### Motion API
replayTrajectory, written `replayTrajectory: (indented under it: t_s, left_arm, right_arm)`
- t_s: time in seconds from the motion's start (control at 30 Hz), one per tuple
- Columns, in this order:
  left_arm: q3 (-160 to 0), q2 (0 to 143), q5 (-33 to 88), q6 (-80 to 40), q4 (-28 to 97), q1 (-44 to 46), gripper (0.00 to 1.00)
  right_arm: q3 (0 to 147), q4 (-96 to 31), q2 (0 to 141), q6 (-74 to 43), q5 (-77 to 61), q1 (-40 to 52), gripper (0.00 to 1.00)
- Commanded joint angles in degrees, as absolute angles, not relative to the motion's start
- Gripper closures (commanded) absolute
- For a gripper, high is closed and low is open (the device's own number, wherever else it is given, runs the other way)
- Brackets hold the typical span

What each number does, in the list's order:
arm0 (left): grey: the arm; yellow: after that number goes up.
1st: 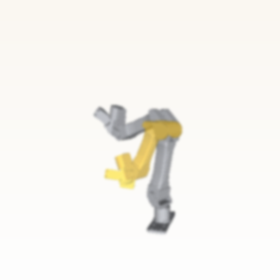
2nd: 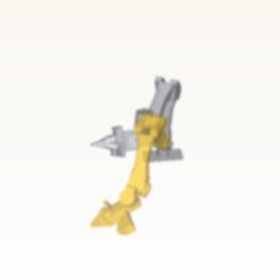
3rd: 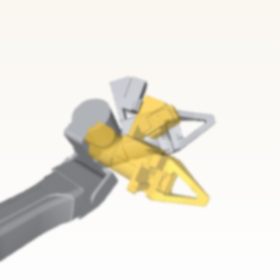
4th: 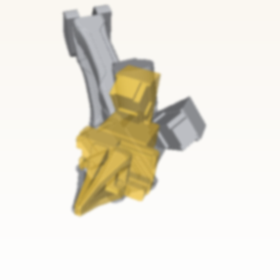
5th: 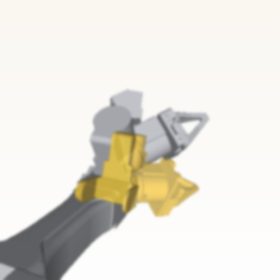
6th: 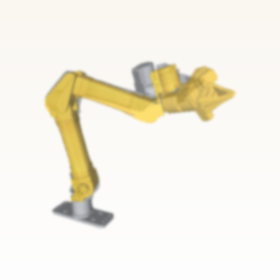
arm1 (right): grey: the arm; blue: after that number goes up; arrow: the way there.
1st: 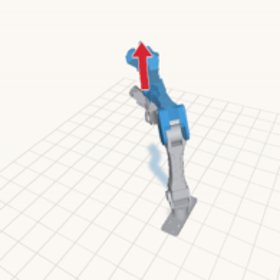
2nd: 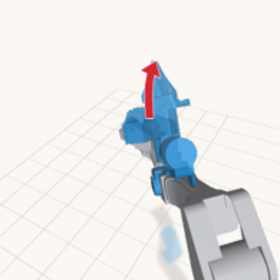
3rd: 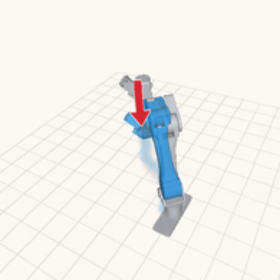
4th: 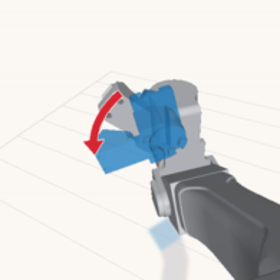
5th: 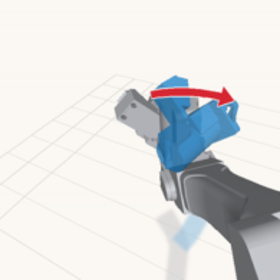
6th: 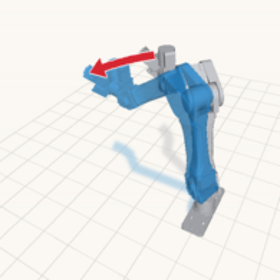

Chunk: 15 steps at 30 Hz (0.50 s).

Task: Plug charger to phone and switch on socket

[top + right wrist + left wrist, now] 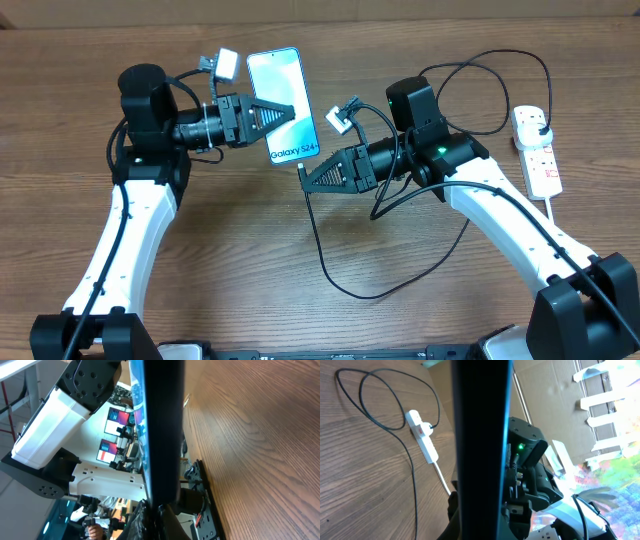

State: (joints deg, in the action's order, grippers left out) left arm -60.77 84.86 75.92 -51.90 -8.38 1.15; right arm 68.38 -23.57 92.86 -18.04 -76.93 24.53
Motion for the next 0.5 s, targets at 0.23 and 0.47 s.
replayTrajectory:
  t_s: [0.23,0.47]
  left_arm:
    - [-61.2,84.1,76.3,-50.3,-8.6,2.6,0.96]
    - [-61.2,84.1,76.5,-50.3,-8.6,2.6,0.96]
  right_arm:
    - [68.6,-23.5,92.7,-18.2,-76.9,24.8,0.96]
    - [68.6,-23.4,92.7,-18.2,-76.9,24.8,0.96]
